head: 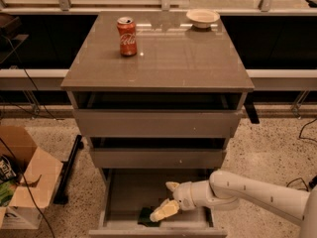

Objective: Pick sponge from bottom drawer and place on counter

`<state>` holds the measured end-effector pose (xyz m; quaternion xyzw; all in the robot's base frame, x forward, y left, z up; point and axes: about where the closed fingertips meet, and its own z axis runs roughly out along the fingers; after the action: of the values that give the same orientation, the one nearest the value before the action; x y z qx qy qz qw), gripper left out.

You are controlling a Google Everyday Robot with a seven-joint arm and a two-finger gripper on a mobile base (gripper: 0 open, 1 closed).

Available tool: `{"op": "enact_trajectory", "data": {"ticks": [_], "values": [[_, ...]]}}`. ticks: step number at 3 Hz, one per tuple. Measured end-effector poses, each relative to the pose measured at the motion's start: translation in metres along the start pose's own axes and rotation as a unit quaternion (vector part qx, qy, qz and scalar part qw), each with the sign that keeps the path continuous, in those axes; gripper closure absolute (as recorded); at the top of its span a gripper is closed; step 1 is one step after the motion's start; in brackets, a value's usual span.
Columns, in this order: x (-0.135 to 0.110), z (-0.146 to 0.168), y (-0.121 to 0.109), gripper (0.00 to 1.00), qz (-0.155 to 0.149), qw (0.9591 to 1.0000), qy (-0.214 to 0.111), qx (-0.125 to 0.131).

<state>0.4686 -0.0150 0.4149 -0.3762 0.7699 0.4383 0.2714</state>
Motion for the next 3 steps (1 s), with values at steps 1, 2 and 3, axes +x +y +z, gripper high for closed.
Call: {"op": "enact_trajectory", "data": {"ticks": [1, 2, 3], "values": [[0.052, 0.073, -0.042, 0.0, -0.003, 0.9983, 0.058, 0.005], [0.054, 0.078, -0.044, 0.0, 0.002, 0.9982, 0.059, 0.006], [0.059, 0.09, -0.051, 0.0, 0.017, 0.9976, 0.064, 0.017]]}}
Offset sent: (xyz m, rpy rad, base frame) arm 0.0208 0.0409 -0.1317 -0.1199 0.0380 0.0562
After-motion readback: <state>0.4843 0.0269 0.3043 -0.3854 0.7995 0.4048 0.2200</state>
